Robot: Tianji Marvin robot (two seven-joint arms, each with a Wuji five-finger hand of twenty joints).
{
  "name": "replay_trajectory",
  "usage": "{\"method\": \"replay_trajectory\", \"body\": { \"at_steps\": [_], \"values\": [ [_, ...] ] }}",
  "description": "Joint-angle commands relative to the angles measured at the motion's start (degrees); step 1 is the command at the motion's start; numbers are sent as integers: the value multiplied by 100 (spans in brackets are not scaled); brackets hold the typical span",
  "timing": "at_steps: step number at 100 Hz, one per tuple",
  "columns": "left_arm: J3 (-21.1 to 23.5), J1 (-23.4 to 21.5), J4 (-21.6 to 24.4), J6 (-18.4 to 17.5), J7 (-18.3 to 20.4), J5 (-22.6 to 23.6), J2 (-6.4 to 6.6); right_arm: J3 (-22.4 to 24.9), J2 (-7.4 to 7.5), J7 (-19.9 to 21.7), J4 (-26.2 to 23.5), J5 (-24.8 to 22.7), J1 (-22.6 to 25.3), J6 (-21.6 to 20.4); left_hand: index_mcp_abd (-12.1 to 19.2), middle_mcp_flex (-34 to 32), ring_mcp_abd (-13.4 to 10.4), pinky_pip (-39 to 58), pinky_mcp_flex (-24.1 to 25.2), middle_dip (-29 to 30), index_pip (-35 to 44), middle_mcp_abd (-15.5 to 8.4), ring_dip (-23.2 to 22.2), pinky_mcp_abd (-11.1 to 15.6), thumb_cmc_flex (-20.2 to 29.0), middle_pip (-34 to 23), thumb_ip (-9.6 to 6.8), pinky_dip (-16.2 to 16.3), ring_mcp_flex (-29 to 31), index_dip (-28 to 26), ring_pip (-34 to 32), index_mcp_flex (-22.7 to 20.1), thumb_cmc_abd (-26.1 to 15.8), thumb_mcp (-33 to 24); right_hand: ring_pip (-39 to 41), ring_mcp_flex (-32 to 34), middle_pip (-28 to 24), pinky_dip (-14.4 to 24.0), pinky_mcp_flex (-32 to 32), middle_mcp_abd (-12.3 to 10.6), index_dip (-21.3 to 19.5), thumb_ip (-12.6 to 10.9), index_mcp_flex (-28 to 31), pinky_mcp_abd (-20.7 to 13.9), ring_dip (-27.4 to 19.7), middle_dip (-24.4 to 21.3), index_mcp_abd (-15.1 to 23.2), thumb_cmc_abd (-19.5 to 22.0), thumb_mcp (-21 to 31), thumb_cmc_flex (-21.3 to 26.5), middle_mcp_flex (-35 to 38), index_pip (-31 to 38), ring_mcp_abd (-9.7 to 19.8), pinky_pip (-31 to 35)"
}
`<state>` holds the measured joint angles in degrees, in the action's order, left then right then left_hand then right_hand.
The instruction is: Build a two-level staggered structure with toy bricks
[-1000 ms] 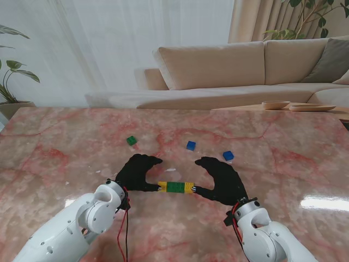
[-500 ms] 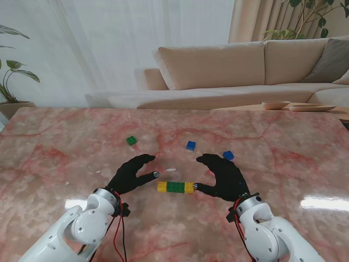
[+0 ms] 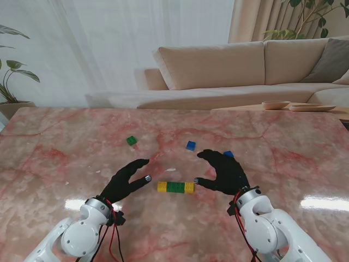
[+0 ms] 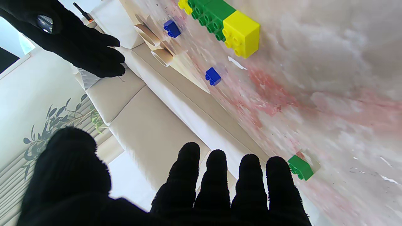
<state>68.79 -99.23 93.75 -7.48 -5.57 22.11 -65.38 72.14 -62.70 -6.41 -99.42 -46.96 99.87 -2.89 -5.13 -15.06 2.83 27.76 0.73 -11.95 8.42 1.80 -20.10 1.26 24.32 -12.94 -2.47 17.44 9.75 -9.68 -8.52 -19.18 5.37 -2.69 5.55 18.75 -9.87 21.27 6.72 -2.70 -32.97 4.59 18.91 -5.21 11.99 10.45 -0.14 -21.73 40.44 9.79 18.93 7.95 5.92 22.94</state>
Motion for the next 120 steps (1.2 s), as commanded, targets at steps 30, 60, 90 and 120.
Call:
{"method": "replay_trajectory", "body": {
  "at_steps": [30, 60, 90, 120],
  "values": [
    [96, -160, 25, -108, 1, 6, 16, 72, 23, 230, 276, 11, -241, 72, 194, 71, -276, 68, 44, 43, -6, -152, 69, 182, 46, 96, -96, -145, 92, 11, 199, -109, -84, 104, 30, 154, 35, -27, 15, -150, 75, -126, 30, -1, 165, 18, 115, -74, 20, -22, 96, 41, 108, 135],
    [91, -78, -48, -167, 14, 5, 17, 384, 127, 898, 727, 2, -802, 41, 193, 74, -294, 2, 37, 43, 15, -148, 74, 184, 87, 95, -85, -178, 87, -10, 210, -128, -74, 89, 88, 225, 34, 18, 27, -149, 84, -124, -56, 37, 236, 33, 67, -207, 24, 113, 107, 11, 71, 214],
    [87, 35, -180, -177, 47, -25, 16, 358, 228, 1405, 1543, 28, -1587, -34, 201, 68, -313, -22, 35, 44, 20, -159, 76, 183, 108, 95, -76, -177, 89, -17, 214, -140, -67, 82, 119, 62, -36, 86, -46, -90, 137, -148, -564, 46, 317, 97, 79, -600, 419, 764, -248, -366, 49, 252],
    [41, 162, -279, -161, 91, -57, 17, -61, 324, 1638, 2555, -95, -2404, -303, 198, 43, -311, -69, 33, 40, 31, -154, 75, 189, 121, 85, -72, -187, 97, -24, 212, -157, -54, 73, 464, -16, -572, 345, -47, -157, 920, 17, -1069, 112, 626, 567, 313, -1157, 1554, 1321, -654, -1022, 97, 427]
  ]
}}
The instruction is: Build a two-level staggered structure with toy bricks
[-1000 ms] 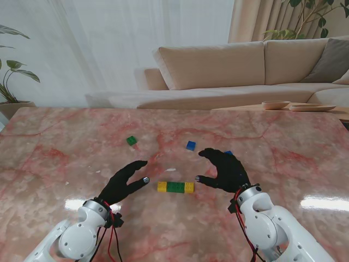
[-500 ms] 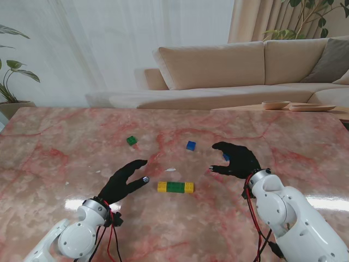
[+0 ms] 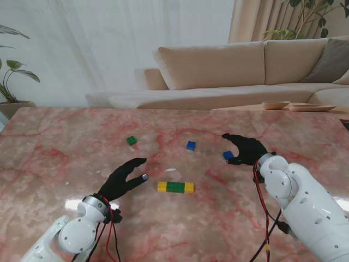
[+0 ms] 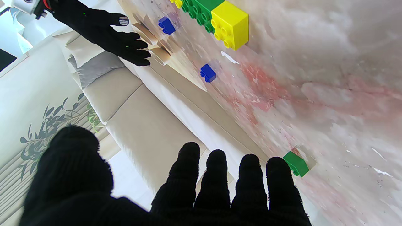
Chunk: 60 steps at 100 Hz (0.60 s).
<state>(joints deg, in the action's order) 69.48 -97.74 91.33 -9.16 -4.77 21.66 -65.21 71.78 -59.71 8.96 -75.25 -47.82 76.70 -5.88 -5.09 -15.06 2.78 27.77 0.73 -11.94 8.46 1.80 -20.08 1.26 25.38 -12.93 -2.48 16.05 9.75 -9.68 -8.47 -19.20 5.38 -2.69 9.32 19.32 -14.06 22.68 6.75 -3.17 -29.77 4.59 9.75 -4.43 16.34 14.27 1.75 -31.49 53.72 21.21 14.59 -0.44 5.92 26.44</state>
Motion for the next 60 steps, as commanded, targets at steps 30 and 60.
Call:
{"method": "replay_trajectory", "body": {
  "at_steps": [30, 60],
  "values": [
    [-103, 111, -121, 3, 35, -58, -4, -611, 54, -96, 1107, -73, -757, -168, 183, 44, -310, -101, 33, 34, 43, -147, 69, 201, 37, 77, -68, -50, 99, -29, 203, -161, -43, 58, 585, -201, -582, 400, -47, -157, 1587, 129, -107, 87, 404, 540, 401, -242, -125, 319, -381, -11, 123, 205],
    [-118, 125, -104, 74, 125, -77, 12, -1223, 45, -566, 1894, -163, -1302, -248, 184, 47, -307, -134, 29, 32, 53, -151, 67, 215, 51, 76, -58, -53, 93, -30, 202, -168, -49, 49, 1302, -8, -1609, 699, 165, -468, -1634, 204, -309, 75, 735, 1648, 276, -197, -623, 447, -261, 723, 216, 633]
  ]
}}
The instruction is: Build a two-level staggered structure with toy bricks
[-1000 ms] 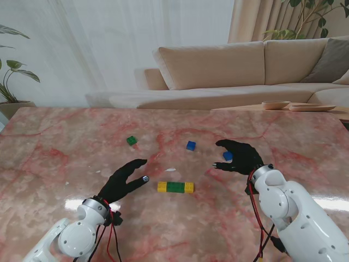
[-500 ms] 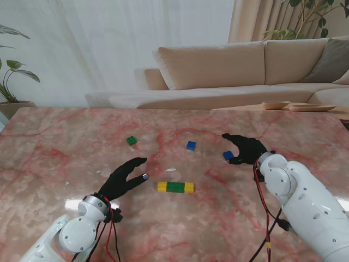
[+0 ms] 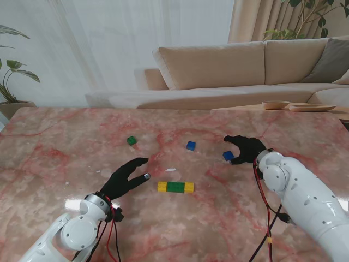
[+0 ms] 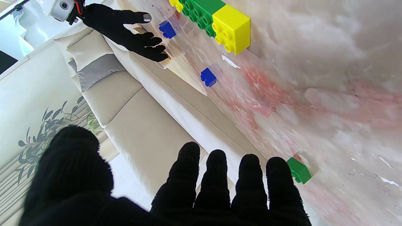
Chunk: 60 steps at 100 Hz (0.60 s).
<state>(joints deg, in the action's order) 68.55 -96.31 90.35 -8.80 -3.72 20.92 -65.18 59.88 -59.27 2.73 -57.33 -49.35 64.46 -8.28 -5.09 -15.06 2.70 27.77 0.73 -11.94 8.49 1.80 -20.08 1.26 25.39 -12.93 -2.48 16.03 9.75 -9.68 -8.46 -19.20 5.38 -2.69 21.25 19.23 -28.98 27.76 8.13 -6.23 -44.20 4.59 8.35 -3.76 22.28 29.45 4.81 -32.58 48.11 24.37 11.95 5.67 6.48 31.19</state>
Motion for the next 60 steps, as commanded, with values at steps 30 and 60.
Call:
{"method": "replay_trajectory", "body": {
  "at_steps": [30, 60],
  "values": [
    [-23, -33, 15, 75, 67, -16, 18, -662, -44, -293, 776, 143, -544, -37, 183, 47, -306, -187, 23, 31, 56, -153, 68, 244, 65, 75, -55, -66, 87, -29, 202, -172, -54, 42, 1126, 326, -513, 846, 242, -411, -1064, 262, 27, 4, 720, 534, 369, -138, 61, 192, 271, 719, 367, 821],
    [-2, -38, 11, 86, 72, -2, 20, -1106, -112, -504, 1196, 377, -810, -94, 185, 50, -313, -232, 18, 30, 61, -143, 69, 258, 66, 74, -49, -71, 88, -29, 203, -169, -72, 39, 2066, 863, -854, 1324, 528, -671, -1285, 343, 1171, 22, 1296, 931, 893, -261, 299, 253, 1182, 1003, 547, 1428]
  ]
}}
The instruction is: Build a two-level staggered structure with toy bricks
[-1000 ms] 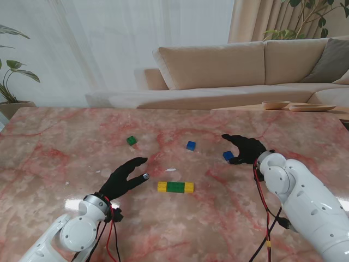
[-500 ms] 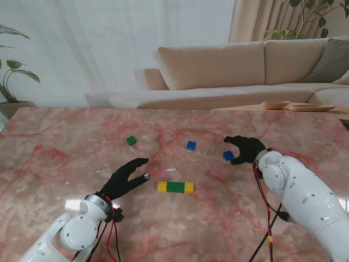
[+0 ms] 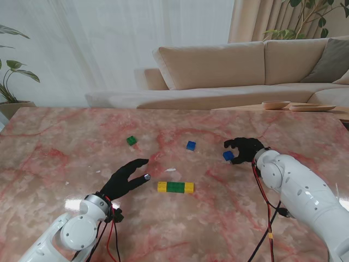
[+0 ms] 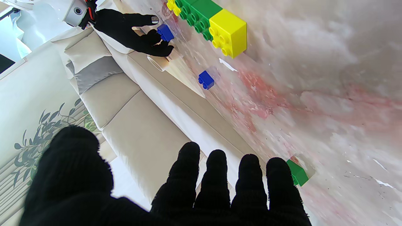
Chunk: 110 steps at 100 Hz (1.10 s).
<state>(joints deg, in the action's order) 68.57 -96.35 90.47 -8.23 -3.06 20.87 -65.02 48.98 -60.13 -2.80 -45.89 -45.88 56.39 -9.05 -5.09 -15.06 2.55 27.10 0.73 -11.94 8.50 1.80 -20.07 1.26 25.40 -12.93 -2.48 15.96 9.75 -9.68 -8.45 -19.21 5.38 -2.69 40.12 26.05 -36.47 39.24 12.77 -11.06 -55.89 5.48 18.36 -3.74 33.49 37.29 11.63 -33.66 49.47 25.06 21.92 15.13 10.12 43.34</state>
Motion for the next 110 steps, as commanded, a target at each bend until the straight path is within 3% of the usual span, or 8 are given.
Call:
{"method": "replay_trajectory", "body": {
  "at_steps": [1, 30, 45, 48, 50, 62, 85, 110],
  "values": [
    [-4, -34, -2, 27, 4, 4, 4, -27, -28, 40, 61, 33, -7, -19, 186, 44, -298, -166, 18, 29, 62, -141, 69, 256, 66, 71, -49, -63, 91, -30, 201, -173, -69, 39, 222, 194, -130, 197, 69, -203, -130, 261, 198, 22, 210, 197, 215, -159, 188, 176, 216, 70, 194, 249],
    [4, -42, -16, -11, 34, -8, 11, -174, -75, -139, 250, 150, -28, -15, 209, 45, -299, -214, 20, 29, 52, -146, 68, 259, 68, 70, -50, -70, 91, -25, 202, -141, -76, 36, 631, 820, -481, 327, 467, -417, -654, 259, 693, 84, 482, 696, 259, -97, 268, 203, 986, 835, 309, 727],
    [12, -41, -20, -21, 39, 0, 13, -206, -100, -318, 319, 159, -10, -15, 243, 57, -305, -251, 22, 32, 73, -145, 70, 269, 69, 77, -49, -81, 81, -33, 208, -183, -79, 36, 803, 1091, -617, 293, 618, -475, -955, 248, 975, 124, 606, 806, 548, -118, 297, 233, 1374, 1767, 325, 941],
    [13, -41, -21, -22, 42, -3, 14, -207, -100, -334, 320, 151, -6, -12, 247, 57, -306, -261, 26, 32, 72, -143, 70, 271, 66, 77, -49, -83, 77, -33, 210, -179, -84, 36, 830, 1159, -623, 292, 658, -490, -947, 384, 1000, 126, 629, 815, 607, -123, 227, 256, 1467, 1990, 328, 987],
    [14, -41, -22, -23, 43, -6, 14, -207, -104, -345, 329, 156, -4, -18, 247, 58, -309, -269, 28, 32, 74, -145, 70, 274, 69, 77, -49, -86, 80, -34, 209, -183, -84, 35, 832, 1183, -618, 265, 666, -487, -708, 458, 964, 132, 660, 844, 636, -125, 182, 283, 1504, 2224, 330, 1015],
    [18, -44, -22, -26, 60, -9, 18, -261, -128, -445, 401, 194, -22, -43, 237, 60, -305, -305, 28, 32, 75, -139, 70, 277, 78, 77, -49, -94, 71, -36, 213, -184, -84, 31, 901, 1321, -635, 261, 729, -520, -298, 748, 1013, 146, 732, 891, 785, -144, -59, 429, 1720, 2799, 340, 1094],
    [16, -58, -29, -24, 29, -24, 9, -262, -169, -581, 377, 236, 73, -4, 227, 65, -309, -363, 24, 33, 71, -146, 71, 285, 87, 79, -45, -99, 69, -35, 215, -184, -101, 29, 1063, 1650, -621, 375, 911, -526, 269, 898, 1255, 175, 853, 1244, 928, -169, -190, 526, 2188, 3224, 338, 1377],
    [14, -60, -44, -47, 17, -40, 5, 365, -129, -506, -459, -62, 666, 281, 215, 61, -306, -412, 19, 35, 66, -136, 72, 288, 93, 81, -40, -90, 68, -36, 216, -194, -106, 36, 1148, 2046, -358, 483, 1143, -444, 765, 981, 1662, 229, 937, 1495, 1026, -291, 143, 541, 2803, 3381, 279, 1701]
  ]
}}
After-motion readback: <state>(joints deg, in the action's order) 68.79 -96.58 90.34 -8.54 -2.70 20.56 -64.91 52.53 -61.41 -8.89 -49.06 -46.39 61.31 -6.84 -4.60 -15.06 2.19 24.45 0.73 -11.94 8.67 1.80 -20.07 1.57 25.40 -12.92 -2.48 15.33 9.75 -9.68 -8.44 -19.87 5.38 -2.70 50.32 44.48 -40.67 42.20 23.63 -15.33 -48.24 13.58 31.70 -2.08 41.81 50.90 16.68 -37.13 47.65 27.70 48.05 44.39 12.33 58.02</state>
